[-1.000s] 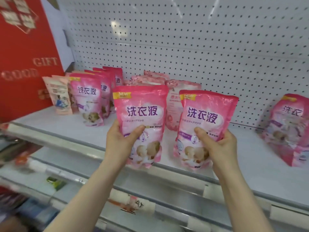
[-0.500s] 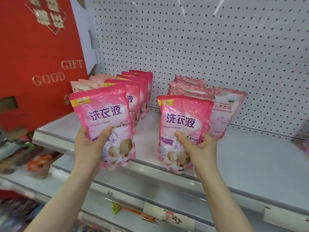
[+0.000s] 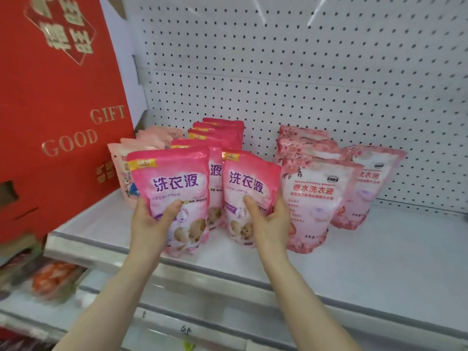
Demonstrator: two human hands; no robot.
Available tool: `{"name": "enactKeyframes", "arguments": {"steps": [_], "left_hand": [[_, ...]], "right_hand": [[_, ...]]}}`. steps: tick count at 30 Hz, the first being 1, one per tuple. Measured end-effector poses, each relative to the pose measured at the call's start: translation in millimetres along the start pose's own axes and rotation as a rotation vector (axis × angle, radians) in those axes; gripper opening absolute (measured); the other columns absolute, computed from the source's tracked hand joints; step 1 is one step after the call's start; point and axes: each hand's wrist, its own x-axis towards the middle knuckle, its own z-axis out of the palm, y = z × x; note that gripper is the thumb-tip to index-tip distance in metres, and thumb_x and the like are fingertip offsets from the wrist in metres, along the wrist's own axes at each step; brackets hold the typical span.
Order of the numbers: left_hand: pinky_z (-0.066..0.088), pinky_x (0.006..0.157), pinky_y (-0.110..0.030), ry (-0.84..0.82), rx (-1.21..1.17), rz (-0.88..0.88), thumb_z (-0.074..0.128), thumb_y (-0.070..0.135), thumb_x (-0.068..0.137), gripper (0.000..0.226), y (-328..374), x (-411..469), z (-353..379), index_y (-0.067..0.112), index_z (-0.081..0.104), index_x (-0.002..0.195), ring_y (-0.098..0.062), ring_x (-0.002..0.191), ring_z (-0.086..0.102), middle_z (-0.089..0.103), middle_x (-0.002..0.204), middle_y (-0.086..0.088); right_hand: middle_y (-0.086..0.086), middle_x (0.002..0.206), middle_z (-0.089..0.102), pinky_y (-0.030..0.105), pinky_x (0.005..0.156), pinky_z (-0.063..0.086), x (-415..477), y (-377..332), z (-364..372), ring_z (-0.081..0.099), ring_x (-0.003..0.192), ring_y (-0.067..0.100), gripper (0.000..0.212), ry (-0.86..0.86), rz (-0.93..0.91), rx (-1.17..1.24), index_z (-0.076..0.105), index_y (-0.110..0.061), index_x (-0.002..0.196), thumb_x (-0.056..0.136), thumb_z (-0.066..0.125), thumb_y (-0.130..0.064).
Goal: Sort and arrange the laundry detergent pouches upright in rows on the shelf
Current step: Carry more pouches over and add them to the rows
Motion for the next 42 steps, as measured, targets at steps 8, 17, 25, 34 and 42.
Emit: {"name": "enactKeyframes", "arguments": {"steps": [8,17,25,34,42], "left_hand": [[0.054,0.081,-0.024,-0.189,0.070,0.013,0.076,0.009,0.077,0.058,1,28,-14,0.016,0.046,0.127,-0.001,0.097,0.065,0.065,0.111,0.009],[0.048,0.074,-0.013,-0.233,0.161,0.240,0.072,0.011,0.081,0.039,37,54,-30,0.027,0.055,0.113,0.000,0.092,0.064,0.067,0.099,0.014],[0.046,0.067,-0.005,-0.359,0.198,0.261,0.071,0.004,0.080,0.033,49,76,-31,0.034,0.065,0.094,0.011,0.075,0.063,0.071,0.084,0.026],[0.055,0.077,-0.034,-0.330,0.039,0.097,0.068,0.005,0.082,0.023,41,76,-29,0.024,0.068,0.094,-0.013,0.085,0.070,0.075,0.091,0.004],[0.056,0.071,-0.029,-0.305,0.034,0.054,0.067,0.002,0.082,0.022,40,79,-27,0.020,0.069,0.095,-0.010,0.082,0.071,0.076,0.089,0.005]], "right_hand": [[-0.012,0.124,0.062,0.024,0.098,0.047,14,-58,-4,0.059,0.114,0.004,0.046,0.045,-0.348,-0.372,0.054,-0.023,0.130,0.088,0.071,-0.017],[0.006,0.089,0.070,0.036,0.066,0.049,73,-103,26,0.067,0.086,0.033,0.018,-0.237,-0.510,-1.426,0.071,-0.019,0.100,0.090,0.060,-0.009],[0.003,0.098,0.074,0.039,0.078,0.057,112,-115,20,0.068,0.090,0.027,0.025,-0.270,-0.342,-1.348,0.077,-0.027,0.095,0.085,0.063,-0.008],[0.009,0.098,0.070,0.039,0.078,0.058,194,-111,42,0.066,0.089,0.030,0.022,-0.164,-0.153,-1.340,0.073,-0.015,0.100,0.081,0.063,-0.008],[0.003,0.106,0.074,0.032,0.080,0.059,234,-98,54,0.070,0.092,0.020,0.037,-0.591,-0.074,-1.436,0.074,-0.021,0.111,0.081,0.069,0.000]]}}
